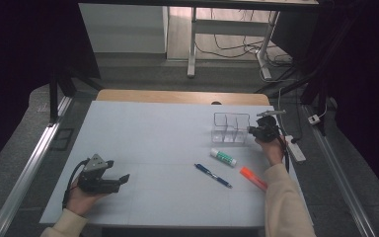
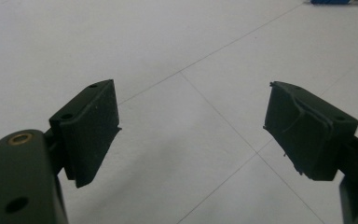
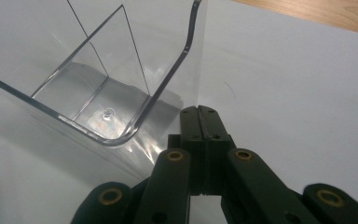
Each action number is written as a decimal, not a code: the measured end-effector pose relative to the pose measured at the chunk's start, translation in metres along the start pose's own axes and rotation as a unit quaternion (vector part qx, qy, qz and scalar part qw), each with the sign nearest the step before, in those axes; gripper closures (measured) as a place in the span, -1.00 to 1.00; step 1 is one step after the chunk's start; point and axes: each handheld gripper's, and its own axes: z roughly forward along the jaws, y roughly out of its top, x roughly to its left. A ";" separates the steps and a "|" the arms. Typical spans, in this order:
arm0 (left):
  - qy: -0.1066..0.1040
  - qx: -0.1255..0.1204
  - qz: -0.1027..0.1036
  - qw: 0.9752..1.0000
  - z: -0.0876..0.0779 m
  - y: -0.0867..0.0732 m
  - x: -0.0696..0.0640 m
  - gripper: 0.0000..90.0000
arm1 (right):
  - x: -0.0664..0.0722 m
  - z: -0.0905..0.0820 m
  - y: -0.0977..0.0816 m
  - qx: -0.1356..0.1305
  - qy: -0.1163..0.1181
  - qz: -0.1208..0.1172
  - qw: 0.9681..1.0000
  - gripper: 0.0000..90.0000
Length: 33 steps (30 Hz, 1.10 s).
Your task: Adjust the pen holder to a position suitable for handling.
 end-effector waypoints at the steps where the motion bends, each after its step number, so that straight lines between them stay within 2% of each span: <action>1: 0.000 0.000 0.000 1.000 0.000 0.000 0.000 -0.61 | 0.001 0.000 0.000 0.000 0.001 0.000 1.000 0.99; 33: 0.000 0.009 0.005 1.000 0.003 0.000 -0.001 -0.60 | 0.036 0.017 0.013 0.000 0.022 -0.044 0.999 1.00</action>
